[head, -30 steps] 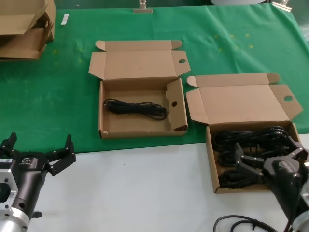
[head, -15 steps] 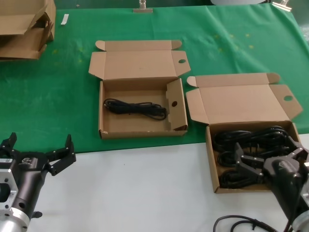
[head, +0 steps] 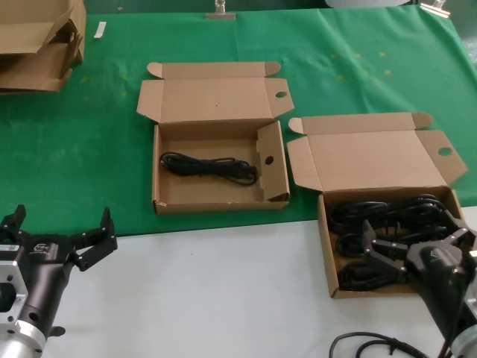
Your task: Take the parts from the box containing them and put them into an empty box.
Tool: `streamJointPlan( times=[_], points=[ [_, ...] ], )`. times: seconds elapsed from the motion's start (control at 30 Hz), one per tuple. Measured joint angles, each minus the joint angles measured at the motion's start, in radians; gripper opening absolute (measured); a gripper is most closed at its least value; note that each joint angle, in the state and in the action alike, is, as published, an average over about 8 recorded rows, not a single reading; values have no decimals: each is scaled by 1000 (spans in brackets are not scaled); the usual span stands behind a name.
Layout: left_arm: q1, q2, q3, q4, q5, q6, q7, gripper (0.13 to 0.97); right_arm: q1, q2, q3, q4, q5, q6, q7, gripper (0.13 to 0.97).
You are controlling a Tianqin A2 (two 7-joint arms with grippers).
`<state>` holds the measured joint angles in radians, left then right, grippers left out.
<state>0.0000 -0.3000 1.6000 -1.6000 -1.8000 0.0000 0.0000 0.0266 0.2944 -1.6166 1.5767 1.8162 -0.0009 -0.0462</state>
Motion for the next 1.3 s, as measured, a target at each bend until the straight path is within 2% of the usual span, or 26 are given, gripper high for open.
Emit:
streamJointPlan(
  times=[1.3],
  points=[
    [0, 0, 0, 0, 0, 0, 0, 966, 0, 0, 0, 0, 0, 0, 0, 966]
  ],
)
